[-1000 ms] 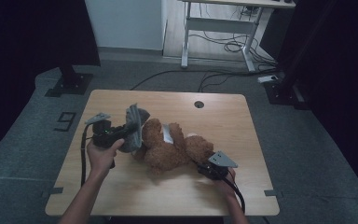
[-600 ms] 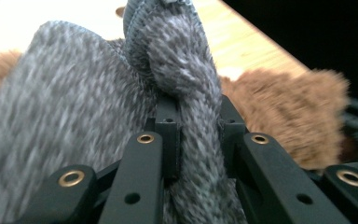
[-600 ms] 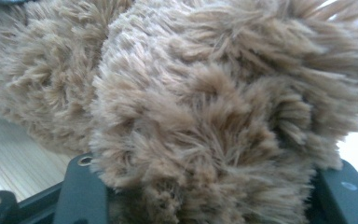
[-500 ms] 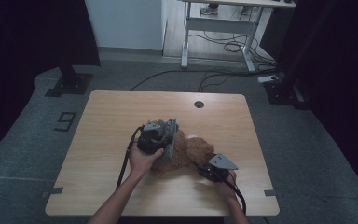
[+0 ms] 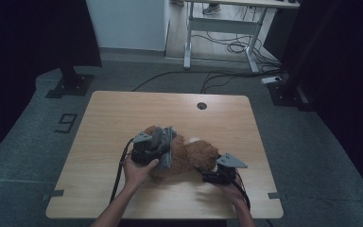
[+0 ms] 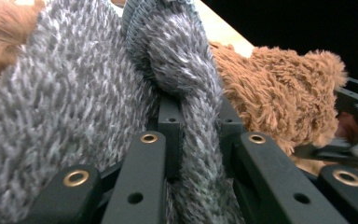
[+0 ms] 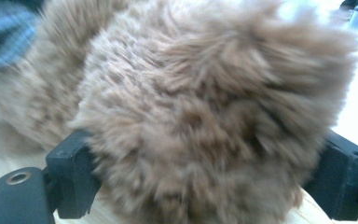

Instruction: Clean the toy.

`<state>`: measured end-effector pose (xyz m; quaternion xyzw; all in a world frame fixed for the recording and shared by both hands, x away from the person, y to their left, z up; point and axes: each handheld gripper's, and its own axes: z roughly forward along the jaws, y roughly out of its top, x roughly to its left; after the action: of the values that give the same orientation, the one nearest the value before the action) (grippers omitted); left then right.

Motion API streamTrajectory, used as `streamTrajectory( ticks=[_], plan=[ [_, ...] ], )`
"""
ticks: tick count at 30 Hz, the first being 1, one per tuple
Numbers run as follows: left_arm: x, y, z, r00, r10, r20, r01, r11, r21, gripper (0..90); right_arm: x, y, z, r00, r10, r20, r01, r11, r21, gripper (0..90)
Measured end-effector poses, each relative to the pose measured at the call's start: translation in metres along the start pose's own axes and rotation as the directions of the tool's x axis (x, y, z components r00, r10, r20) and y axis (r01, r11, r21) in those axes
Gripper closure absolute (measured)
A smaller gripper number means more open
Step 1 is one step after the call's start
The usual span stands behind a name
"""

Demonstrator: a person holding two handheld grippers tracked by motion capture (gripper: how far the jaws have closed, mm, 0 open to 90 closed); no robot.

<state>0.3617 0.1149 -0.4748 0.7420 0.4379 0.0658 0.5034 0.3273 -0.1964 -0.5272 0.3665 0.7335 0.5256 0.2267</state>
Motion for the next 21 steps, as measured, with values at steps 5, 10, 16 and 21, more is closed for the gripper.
streamTrajectory(
  ticks=[5,10,16,21],
  plan=[
    [-0.003,-0.008,-0.006,0.9999,0.014,-0.007,-0.014,0.9998,-0.017,77.6,0.001,0.011,-0.01,0.9985,0.053,-0.017,-0.053,0.998,-0.035,10.5],
    [-0.007,-0.014,-0.01,0.9997,0.026,-0.005,-0.026,0.9993,-0.028,77.6,0.004,0.017,0.005,0.9968,0.079,-0.013,-0.079,0.997,-0.004,3.5],
    [-0.011,-0.018,-0.009,0.9992,0.039,0.012,-0.039,0.9987,-0.034,77.7,-0.001,0.014,0.024,0.9942,0.107,0.016,-0.107,0.992,0.062,0.0],
    [-0.011,-0.02,-0.012,0.9993,0.03,0.024,-0.029,0.999,-0.035,77.6,-0.005,0.011,0.026,0.9906,0.137,-0.009,-0.136,0.988,0.069,0.0]
  ],
)
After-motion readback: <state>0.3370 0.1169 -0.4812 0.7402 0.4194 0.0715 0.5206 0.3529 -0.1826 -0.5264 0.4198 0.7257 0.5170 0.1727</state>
